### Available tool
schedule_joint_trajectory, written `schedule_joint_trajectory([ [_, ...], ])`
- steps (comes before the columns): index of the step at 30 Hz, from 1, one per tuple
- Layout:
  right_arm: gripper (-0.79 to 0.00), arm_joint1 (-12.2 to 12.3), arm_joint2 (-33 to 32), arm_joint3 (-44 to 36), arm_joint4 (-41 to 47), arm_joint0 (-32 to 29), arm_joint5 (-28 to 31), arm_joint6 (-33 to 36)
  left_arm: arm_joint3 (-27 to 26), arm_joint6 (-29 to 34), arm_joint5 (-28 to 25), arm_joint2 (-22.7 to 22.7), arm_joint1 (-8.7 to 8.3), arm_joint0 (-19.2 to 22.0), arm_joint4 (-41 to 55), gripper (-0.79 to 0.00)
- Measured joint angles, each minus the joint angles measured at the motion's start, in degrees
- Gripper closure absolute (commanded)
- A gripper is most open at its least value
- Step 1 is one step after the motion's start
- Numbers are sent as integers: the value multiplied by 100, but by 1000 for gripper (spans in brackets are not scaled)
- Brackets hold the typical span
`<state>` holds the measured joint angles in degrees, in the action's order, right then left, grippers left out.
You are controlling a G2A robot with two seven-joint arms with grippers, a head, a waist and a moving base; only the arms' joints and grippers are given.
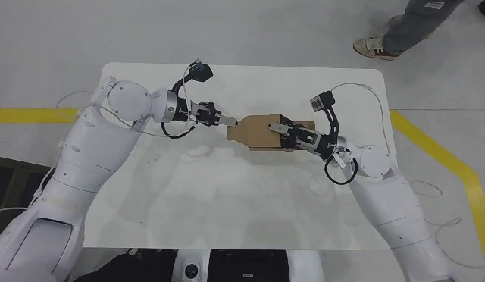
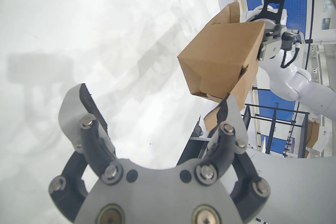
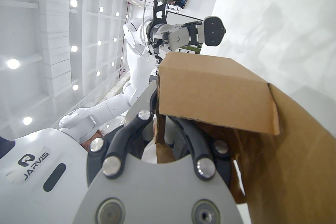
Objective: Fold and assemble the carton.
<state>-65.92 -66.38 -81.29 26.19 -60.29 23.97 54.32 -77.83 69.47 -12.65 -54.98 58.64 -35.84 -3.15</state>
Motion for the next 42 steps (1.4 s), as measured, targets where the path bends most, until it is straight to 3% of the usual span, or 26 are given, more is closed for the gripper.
schedule_joint_trajectory([
  [42, 0, -103, 168, -12, 278, 116, 78, 22, 25, -38, 206, -33, 10, -126, 470, -785],
])
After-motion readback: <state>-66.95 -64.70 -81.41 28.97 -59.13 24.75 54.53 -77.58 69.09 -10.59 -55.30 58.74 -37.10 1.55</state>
